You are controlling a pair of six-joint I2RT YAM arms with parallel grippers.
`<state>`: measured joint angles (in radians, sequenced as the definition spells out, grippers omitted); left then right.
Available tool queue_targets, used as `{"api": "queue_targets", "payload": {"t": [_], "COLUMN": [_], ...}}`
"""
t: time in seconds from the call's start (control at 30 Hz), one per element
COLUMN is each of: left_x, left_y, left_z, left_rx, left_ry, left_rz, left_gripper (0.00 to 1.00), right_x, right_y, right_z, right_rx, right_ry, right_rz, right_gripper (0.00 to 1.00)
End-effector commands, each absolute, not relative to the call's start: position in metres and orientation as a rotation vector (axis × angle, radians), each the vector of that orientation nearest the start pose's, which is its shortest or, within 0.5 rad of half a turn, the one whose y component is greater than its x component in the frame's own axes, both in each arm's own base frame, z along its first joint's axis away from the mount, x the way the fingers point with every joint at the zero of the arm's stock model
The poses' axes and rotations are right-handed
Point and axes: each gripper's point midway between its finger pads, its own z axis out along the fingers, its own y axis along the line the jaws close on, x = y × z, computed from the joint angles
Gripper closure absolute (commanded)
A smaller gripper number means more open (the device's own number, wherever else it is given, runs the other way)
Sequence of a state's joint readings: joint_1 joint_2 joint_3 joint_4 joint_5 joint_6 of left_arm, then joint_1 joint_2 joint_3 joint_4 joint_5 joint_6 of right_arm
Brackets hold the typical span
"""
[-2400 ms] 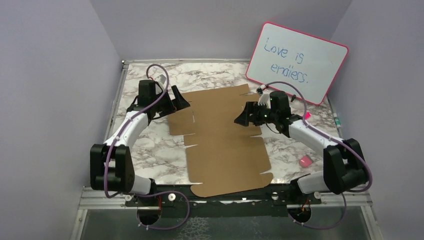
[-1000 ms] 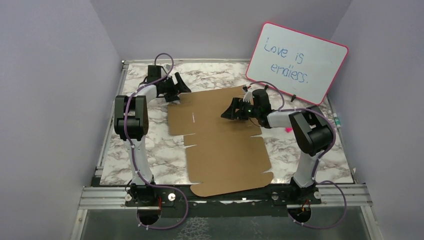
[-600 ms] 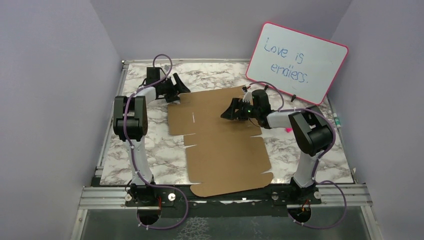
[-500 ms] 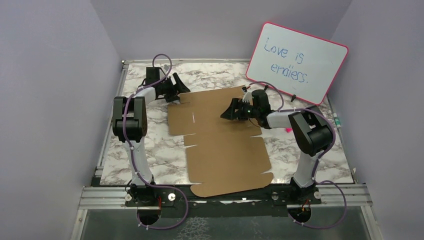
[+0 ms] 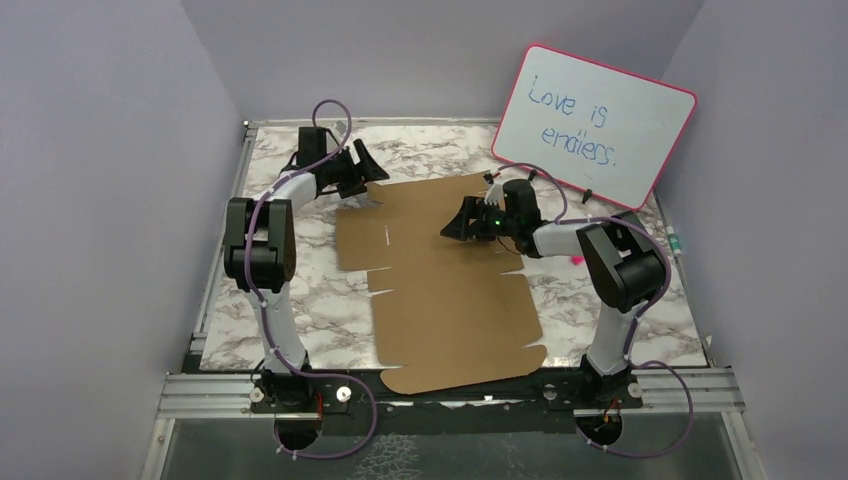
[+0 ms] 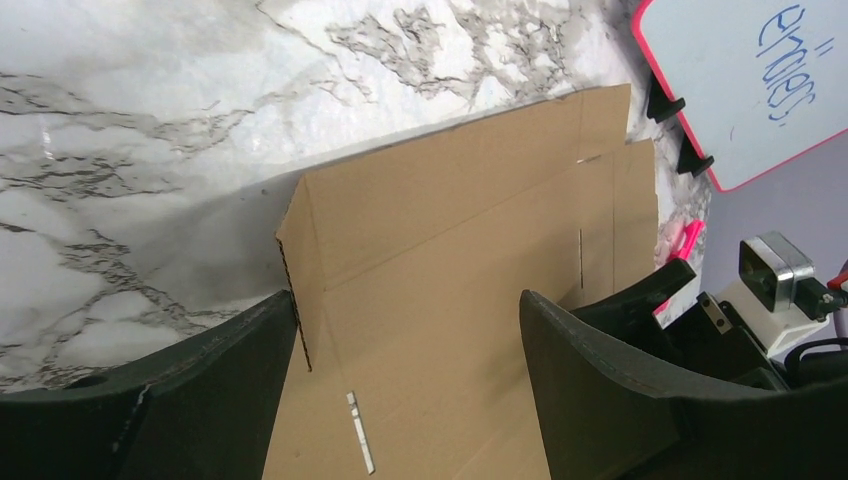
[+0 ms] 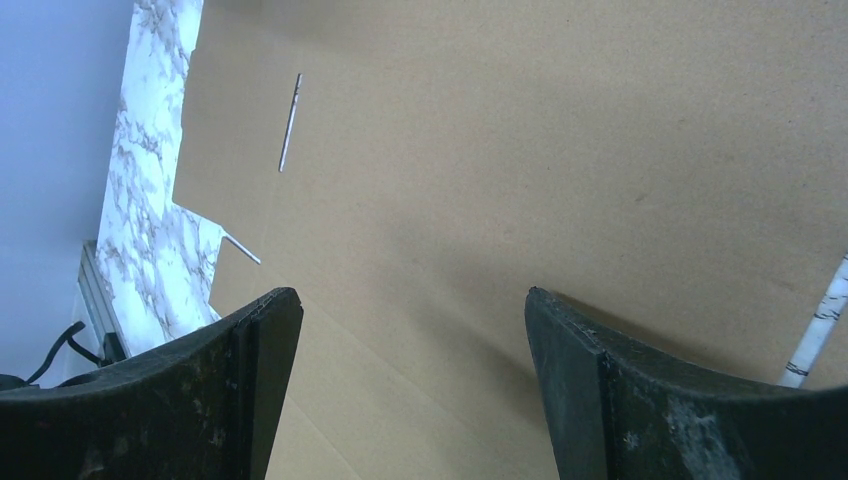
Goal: Fold the paper box
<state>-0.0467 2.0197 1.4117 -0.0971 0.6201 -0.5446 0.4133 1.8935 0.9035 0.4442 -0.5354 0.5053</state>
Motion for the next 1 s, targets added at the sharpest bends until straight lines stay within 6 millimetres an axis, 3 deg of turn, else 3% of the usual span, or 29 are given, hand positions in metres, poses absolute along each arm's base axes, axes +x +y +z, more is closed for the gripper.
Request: {"api": "queue_targets", "payload": {"t": [0.0, 0.13, 0.3, 0.6, 0.77, 0.97], "left_x": [0.496, 0.496, 0.5, 0.502, 0.504, 0.502], "left_y": [-0.165, -0.178, -0.187, -0.197, -0.19, -0.155], "left_z": [0.12, 0.121, 0.12, 0.093, 0.116, 0.153], "left_rx": [-0.173, -0.142, -0.112, -0.086, -0.069, -0.139], "left_ry": [2.281, 2.303, 2.334, 2.405, 2.37, 2.298], "left_rz": [-1.046, -0.997, -0.813, -0.731, -0.727, -0.728], "left_gripper": [0.19, 0.19, 0.19, 0.19, 0.17, 0.14], "right_x": [0.354, 0.354, 0.353, 0.352, 0.353, 0.353], "right_y": [0.28, 0.279, 0.278, 0.277, 0.276, 0.277], "right_z": [0.026, 0.025, 0.024, 0.023, 0.029, 0.035], "right_rx": [-0.222, -0.223, -0.219, -0.212, -0.212, -0.21], "right_ry": [2.314, 2.315, 2.318, 2.325, 2.314, 2.307], "right_rz": [1.08, 1.073, 1.067, 1.06, 1.05, 1.059], "right_gripper": [0.13, 0.13, 0.13, 0.13, 0.13, 0.13]}}
